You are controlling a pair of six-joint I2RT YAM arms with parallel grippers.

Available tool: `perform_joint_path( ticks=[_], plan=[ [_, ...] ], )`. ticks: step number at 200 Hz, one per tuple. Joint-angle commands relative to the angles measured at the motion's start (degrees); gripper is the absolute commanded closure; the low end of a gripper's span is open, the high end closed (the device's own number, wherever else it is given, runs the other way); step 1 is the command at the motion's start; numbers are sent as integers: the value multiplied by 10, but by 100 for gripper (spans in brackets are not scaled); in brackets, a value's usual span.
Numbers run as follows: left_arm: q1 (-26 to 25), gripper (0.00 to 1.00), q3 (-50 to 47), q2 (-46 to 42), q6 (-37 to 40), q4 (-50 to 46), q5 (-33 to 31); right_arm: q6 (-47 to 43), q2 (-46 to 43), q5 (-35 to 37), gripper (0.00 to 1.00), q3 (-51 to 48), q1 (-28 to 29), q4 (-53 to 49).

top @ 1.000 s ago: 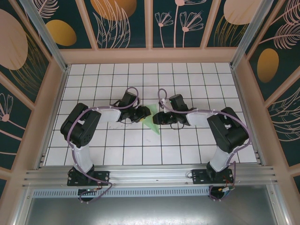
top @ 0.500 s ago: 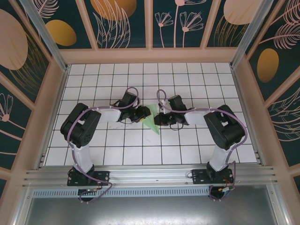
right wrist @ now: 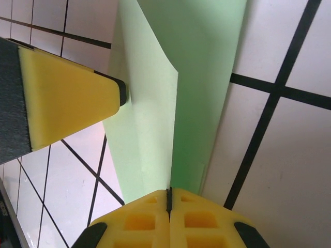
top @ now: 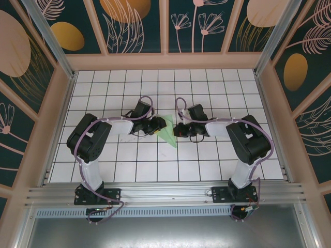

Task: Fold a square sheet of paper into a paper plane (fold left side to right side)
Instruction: Fourth fold the wing at the center of the table.

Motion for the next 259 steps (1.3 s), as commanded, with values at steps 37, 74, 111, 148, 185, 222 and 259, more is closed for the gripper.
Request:
perform_joint_path(
  ticks=[37,74,111,148,185,222,259],
  plan=[
    [-1,54,-5,17,18,-33,-37,-12,10,4,96,17,-4,-13],
    [-1,54,-5,17,18,-33,-37,-13,22,-1,96,22,-3,-17],
    [-1,54,-5,15,18,-33,-37,-14,34,1,96,28,-1,-24],
    [-1,54,-5,13,19,-33,-37,-17,44,8,96,32,1,-36],
    [-1,52,-2,-20,30,-46,-57,-21,55,27,96,39,1,-64],
    [-1,51,33,-51,44,-72,-68,-26,60,31,96,39,4,-76],
    [-1,60,62,-33,42,-66,-36,-25,60,33,96,38,9,-76]
  ],
)
